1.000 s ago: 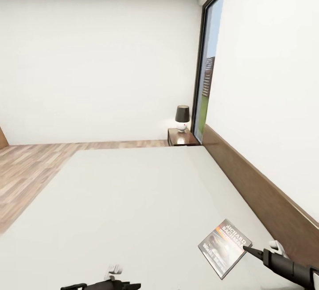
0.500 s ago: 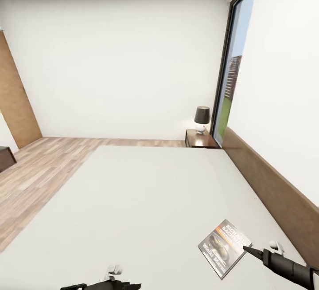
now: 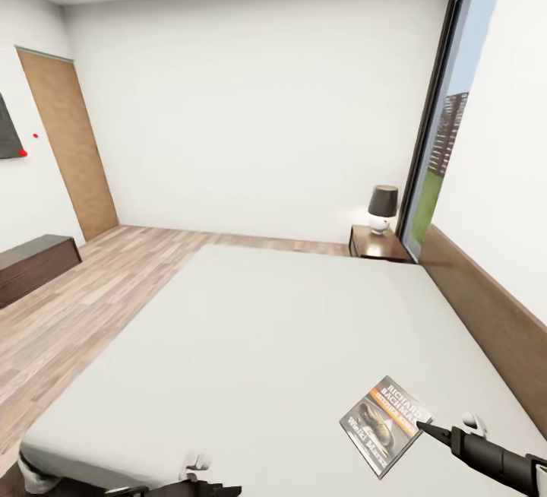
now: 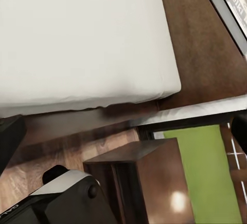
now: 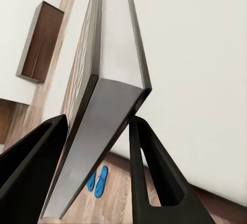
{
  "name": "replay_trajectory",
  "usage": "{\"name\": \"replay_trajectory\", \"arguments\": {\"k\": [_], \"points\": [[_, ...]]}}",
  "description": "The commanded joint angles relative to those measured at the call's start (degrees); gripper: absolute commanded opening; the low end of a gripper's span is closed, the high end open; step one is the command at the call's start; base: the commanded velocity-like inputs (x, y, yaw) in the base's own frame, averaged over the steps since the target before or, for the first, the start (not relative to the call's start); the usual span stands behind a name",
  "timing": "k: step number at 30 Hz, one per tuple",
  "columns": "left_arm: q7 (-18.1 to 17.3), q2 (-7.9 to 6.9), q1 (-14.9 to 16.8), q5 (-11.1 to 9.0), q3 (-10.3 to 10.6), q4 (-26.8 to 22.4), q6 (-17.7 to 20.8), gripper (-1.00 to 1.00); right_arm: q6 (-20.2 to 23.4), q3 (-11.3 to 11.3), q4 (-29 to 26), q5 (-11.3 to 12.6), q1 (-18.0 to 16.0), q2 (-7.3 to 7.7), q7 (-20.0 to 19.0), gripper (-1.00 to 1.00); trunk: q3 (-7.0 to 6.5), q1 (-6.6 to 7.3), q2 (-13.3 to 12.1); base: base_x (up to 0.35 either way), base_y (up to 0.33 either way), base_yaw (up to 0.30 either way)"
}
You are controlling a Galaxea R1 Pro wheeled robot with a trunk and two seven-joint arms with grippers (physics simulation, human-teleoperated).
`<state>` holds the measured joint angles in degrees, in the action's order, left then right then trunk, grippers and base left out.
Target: In the bedroom, move the book from the bed onto either nightstand, and place the two sandals side by side next to the bed.
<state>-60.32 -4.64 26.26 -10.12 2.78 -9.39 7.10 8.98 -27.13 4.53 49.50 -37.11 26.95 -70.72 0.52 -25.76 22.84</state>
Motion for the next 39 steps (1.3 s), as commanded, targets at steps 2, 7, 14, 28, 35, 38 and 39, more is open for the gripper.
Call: {"name": "replay_trajectory", "arguments": {"k": [2, 7, 14, 28, 35, 38, 39], "points": [[-0.14, -0.02, 0.02, -0.52, 0.30, -0.01, 0.62, 1.00, 0.60, -0.11, 0.13, 0.59, -0.07, -0.03, -0.29, -1.00, 0.05, -0.03, 0.07, 0.000, 0.000, 0.295], [-0.14, -0.02, 0.02, -0.52, 0.30, -0.01, 0.62, 1.00, 0.60, -0.11, 0.13, 0.59, -0.07, -0.05, -0.29, -1.00, 0.05, -0.03, 0.07, 0.000, 0.000, 0.295], [-0.14, -0.02, 0.02, -0.52, 0.30, -0.01, 0.63, 1.00, 0.60, -0.11, 0.13, 0.59, -0.07, -0.02, -0.29, -1.00, 0.05, -0.03, 0.07, 0.000, 0.000, 0.295], [-0.14, -0.02, 0.02, -0.52, 0.30, -0.01, 0.62, 1.00, 0.60, -0.11, 0.13, 0.42, -0.07, -0.02, -0.29, -1.00, 0.05, -0.03, 0.07, 0.000, 0.000, 0.295], [-0.14, -0.02, 0.02, -0.52, 0.30, -0.01, 0.59, 1.00, 0.60, -0.11, 0.13, 0.42, -0.07, -0.04, -0.29, -1.00, 0.05, -0.03, 0.07, 0.000, 0.000, 0.295], [-0.14, -0.02, 0.02, -0.52, 0.30, 0.00, 0.61, 1.00, 0.60, -0.11, 0.13, 0.42, -0.07, -0.05, -0.29, -1.00, 0.05, -0.03, 0.07, 0.000, 0.000, 0.295], [-0.14, -0.02, 0.02, -0.52, 0.30, -0.01, 0.59, 1.00, 0.60, -0.11, 0.13, 0.42, -0.07, -0.04, -0.29, -1.00, 0.05, -0.03, 0.07, 0.000, 0.000, 0.295]]}}
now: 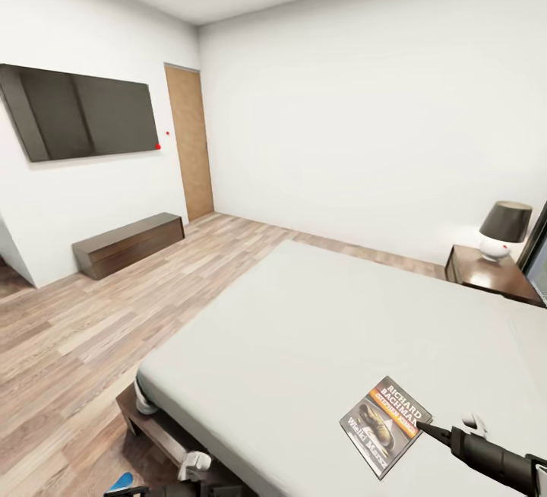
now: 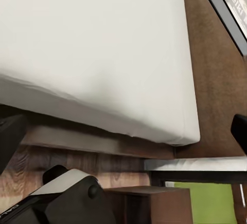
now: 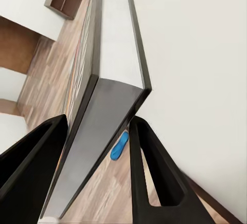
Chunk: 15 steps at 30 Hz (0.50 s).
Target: In the bedroom, move the book from the bed onto either nightstand, and place the two sandals side by side next to the bed.
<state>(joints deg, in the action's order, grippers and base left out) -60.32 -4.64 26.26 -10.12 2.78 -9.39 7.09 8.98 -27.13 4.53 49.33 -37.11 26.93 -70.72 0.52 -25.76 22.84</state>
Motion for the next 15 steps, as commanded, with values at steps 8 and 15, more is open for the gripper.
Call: {"name": "replay_trajectory", "arguments": {"k": [8, 15], "points": [[-0.14, -0.02, 0.01, -0.52, 0.30, 0.00, 0.60, 1.00, 0.60, -0.12, 0.13, 0.60, -0.07, -0.01, -0.29, -1.00, 0.05, -0.03, 0.07, 0.000, 0.000, 0.295], [-0.14, -0.02, 0.02, -0.53, 0.30, 0.01, 0.63, 1.00, 0.60, -0.12, 0.13, 0.60, -0.07, 0.00, -0.29, -1.00, 0.05, -0.03, 0.07, 0.000, 0.000, 0.295]]}}
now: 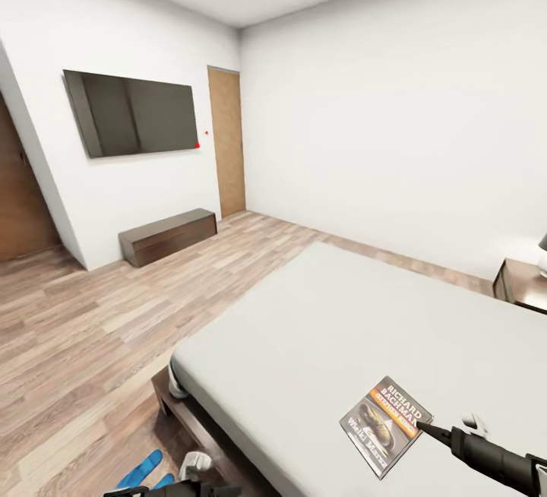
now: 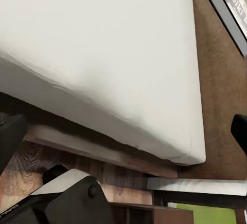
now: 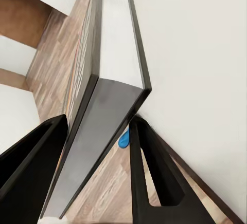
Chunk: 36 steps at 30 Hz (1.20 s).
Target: In the bedroom, move the book from the bed onto either nightstand, and place the two sandals side by side next to the bed.
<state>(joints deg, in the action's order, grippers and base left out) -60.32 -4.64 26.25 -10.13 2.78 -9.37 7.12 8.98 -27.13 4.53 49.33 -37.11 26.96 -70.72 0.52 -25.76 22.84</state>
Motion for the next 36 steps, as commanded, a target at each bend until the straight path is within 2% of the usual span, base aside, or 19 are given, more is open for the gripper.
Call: {"name": "replay_trajectory", "arguments": {"k": [1, 36], "points": [[-0.14, -0.02, 0.02, -0.53, 0.30, 0.00, 0.59, 1.00, 0.60, -0.12, 0.13, 0.60, -0.07, -0.03, -0.29, -1.00, 0.05, -0.03, 0.07, 0.000, 0.000, 0.295], [-0.14, -0.02, 0.03, -0.59, 0.30, 0.06, 0.55, 1.00, 0.60, -0.12, 0.13, 0.60, -0.07, -0.05, -0.29, -1.00, 0.05, -0.03, 0.07, 0.000, 0.000, 0.295]]}}
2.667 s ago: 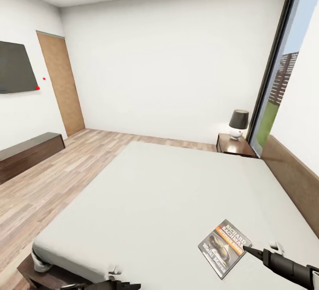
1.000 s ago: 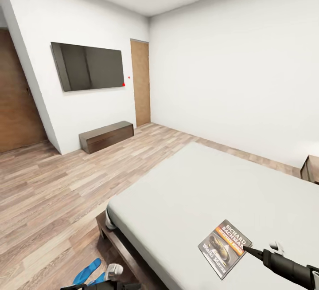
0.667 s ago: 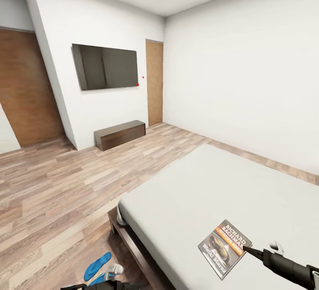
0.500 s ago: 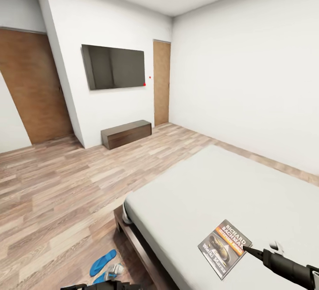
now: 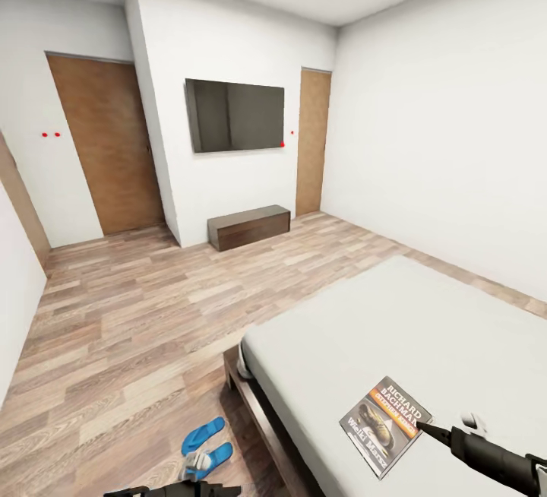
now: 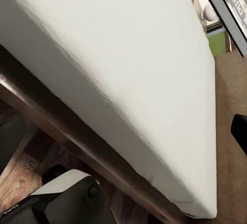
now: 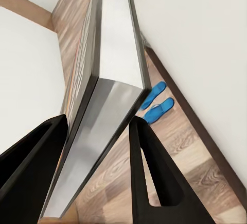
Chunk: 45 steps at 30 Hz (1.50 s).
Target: In the bedroom, move the book from the bed onto either nightstand, and place the two sandals side by side next to the bed.
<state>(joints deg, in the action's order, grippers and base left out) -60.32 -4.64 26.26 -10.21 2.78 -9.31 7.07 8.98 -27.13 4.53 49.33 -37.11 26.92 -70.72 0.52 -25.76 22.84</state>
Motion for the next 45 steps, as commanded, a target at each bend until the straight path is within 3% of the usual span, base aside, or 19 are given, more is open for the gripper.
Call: {"name": "replay_trajectory", "arguments": {"k": [1, 45], "points": [[-0.15, -0.02, 0.02, -0.52, 0.30, -0.01, 0.61, 1.00, 0.60, -0.11, 0.13, 0.60, -0.07, -0.02, -0.29, -1.00, 0.05, -0.03, 0.07, 0.000, 0.000, 0.295], [-0.15, -0.20, 0.02, -0.60, 0.21, -0.01, 0.60, 1.00, 0.60, -0.11, 0.13, 0.60, -0.07, -0.03, -0.28, -1.00, 0.05, -0.03, 0.07, 0.000, 0.000, 0.295]]}}
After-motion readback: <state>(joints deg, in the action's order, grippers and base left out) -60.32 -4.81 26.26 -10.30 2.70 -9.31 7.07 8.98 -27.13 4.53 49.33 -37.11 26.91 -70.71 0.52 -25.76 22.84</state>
